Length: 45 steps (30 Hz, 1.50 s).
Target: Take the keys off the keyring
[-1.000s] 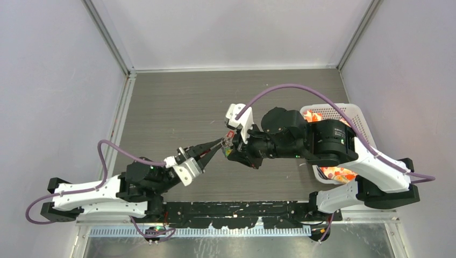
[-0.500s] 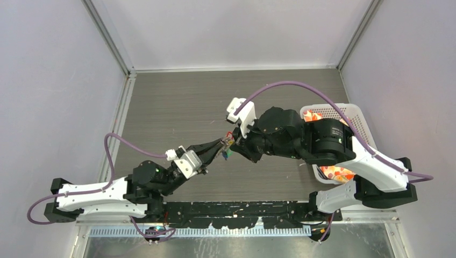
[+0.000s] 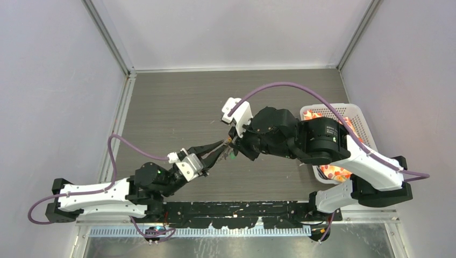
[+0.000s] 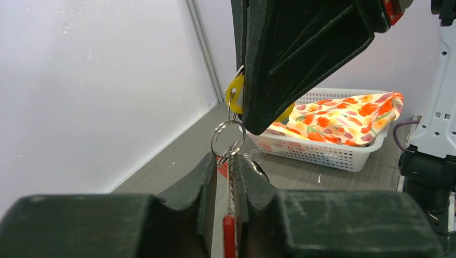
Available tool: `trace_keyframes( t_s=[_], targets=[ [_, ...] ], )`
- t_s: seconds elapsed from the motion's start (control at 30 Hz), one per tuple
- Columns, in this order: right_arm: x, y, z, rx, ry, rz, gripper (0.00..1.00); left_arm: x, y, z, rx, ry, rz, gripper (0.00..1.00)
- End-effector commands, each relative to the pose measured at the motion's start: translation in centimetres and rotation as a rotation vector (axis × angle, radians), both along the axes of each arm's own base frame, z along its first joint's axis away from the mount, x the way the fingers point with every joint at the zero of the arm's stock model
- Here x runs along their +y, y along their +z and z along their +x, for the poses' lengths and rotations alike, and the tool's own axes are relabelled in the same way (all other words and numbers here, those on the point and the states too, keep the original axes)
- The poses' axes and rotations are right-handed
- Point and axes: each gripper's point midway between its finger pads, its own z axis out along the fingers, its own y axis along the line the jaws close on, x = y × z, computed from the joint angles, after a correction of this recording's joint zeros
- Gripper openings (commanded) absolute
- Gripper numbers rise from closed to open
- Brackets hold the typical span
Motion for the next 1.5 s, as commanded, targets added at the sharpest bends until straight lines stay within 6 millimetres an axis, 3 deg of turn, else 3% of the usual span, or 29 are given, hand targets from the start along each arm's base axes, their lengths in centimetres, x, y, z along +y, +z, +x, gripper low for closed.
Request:
trace_keyframes(
  t_s=[0.0,0.3,0.5,0.8,1.2,1.3,1.47],
  targets=[
    [0.6,0.8,0.1,-0.027,0.016,0.05,0.01,0.1,1.0,-0.2,-0.002,-0.012,-0.051,0.23],
    [1.2,-0.9,-0.8,0.02,0.045,0.061,0.01,-1.6,-1.6,-1.7,-0.022,-0.118,0.013,0.32],
    [0.8,-1.5,-1.1,0.035,0.056,0.027,0.01,-1.2,-1.7,-2.8,-0.059,-0.172,0.008,0.31],
    [-0.3,-2.1,-1.6,0.052,0.065,-0.006,0.01,-0.8,-1.6,-3.7,-0.073,-0.223,0.057,0.25],
    [-0.8,-2.7,-1.9,0.057,0.075,-0.025,0.01,-2.3,-1.6,-3.8,-0.054,-0.238,0.094,0.12],
    [-1.1,-2.9,-1.7,0.052,0.057,-0.025,0.01,-2.5,-1.6,-3.4,-0.034,-0.22,0.096,0.01],
    [-2.0,-2.8,-1.2,0.036,0.01,-0.002,0.01,-1.9,-1.9,-1.8,0.057,-0.129,0.057,0.01]
  ],
)
